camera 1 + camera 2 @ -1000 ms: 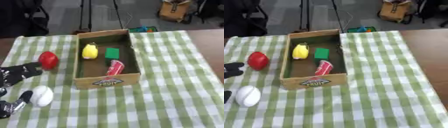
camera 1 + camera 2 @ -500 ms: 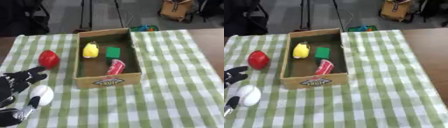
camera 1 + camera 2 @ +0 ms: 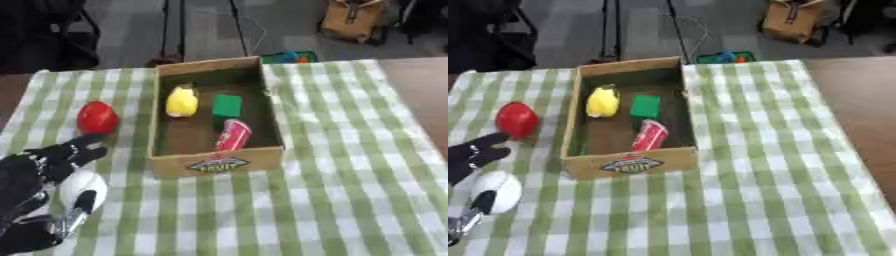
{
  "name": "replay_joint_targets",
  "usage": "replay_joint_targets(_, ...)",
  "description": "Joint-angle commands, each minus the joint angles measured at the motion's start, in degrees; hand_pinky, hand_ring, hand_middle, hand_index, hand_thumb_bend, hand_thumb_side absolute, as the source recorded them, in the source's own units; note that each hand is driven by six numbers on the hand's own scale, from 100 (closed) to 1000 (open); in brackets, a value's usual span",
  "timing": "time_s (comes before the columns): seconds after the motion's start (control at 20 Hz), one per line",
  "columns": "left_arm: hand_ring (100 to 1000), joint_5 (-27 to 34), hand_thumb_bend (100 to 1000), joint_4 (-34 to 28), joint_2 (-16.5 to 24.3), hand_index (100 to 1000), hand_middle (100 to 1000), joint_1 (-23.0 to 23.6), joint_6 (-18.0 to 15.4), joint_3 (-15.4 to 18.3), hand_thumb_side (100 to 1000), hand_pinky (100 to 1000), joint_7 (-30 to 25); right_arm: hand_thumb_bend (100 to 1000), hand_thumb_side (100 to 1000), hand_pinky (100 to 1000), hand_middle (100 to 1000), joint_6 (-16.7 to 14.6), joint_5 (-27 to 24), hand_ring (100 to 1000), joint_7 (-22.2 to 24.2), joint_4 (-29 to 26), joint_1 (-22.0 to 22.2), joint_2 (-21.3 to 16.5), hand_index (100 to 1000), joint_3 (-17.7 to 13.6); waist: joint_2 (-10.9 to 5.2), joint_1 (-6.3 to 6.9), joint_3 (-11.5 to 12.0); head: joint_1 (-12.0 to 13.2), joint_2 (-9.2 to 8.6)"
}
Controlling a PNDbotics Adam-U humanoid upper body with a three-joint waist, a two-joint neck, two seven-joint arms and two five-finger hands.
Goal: Pick up objects on the table and place them in the box.
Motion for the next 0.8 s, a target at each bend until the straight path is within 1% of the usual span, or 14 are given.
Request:
replay_joint_targets(0.05, 1000, -2.5, 100, -0.8, -1.1, 1000, 992, -0.7, 0.4, 0.4, 1000, 947, 0.3, 100, 760, 547, 543, 0.0, -0.5, 559, -0.3, -1.4, -0.5, -0.9, 583, -0.5, -0.78, -0.08, 0.0, 0.3, -0.75)
replay_joint_targets(0.1, 1000, -3.9, 100, -0.8, -1.9, 1000, 998, -0.7, 0.3, 0.6, 1000, 981, 0.6, 100, 759, 547, 541, 0.1, -0.5, 558, -0.3, -1.4, -0.5, -0.9, 582, -0.5, -0.76, -0.11, 0.0, 0.3, -0.79)
replay_joint_targets(0.25, 1000, -5.7, 100, -0.8, -4.1, 1000, 1000, -0.5, 0.7, 0.5, 1000, 988, 0.4, 100, 756, 547, 540, 0.1, -0.7, 557, -0.4, -1.4, -0.5, -0.8, 581, -0.6, -0.69, -0.19, 0.0, 0.4, -0.89)
replay_joint_targets(0.5, 1000, -4.2, 100, -0.8, -5.4, 1000, 1000, -0.7, 1.4, 0.6, 1000, 1000, -1.8, 100, 750, 547, 535, 0.3, -0.9, 553, -0.5, -1.4, -0.4, -0.6, 577, -0.6, -0.64, -0.29, 0.0, 0.5, -1.08)
replay_joint_targets(0.6, 1000, -3.5, 100, -0.8, -5.6, 1000, 1000, -0.8, 1.9, 0.7, 1000, 991, -2.7, 100, 751, 547, 535, 0.3, -1.0, 553, -0.5, -1.4, -0.5, -0.6, 577, -0.6, -0.59, -0.37, -0.1, 0.5, -1.16)
replay_joint_targets(0.65, 1000, -3.3, 100, -0.8, -5.7, 1000, 1000, -0.8, 2.2, 0.8, 1000, 970, -3.2, 100, 748, 547, 533, 0.3, -1.0, 552, -0.6, -1.4, -0.5, -0.6, 575, -0.7, -0.55, -0.43, -0.1, 0.5, -1.23)
replay_joint_targets(0.8, 1000, -2.7, 100, -0.8, -5.9, 1000, 1000, -1.0, 2.7, 0.9, 1000, 965, -4.8, 100, 745, 547, 530, 0.4, -1.1, 550, -0.7, -1.4, -0.4, -0.5, 573, -0.7, -0.45, -0.52, -0.1, 0.6, -1.37)
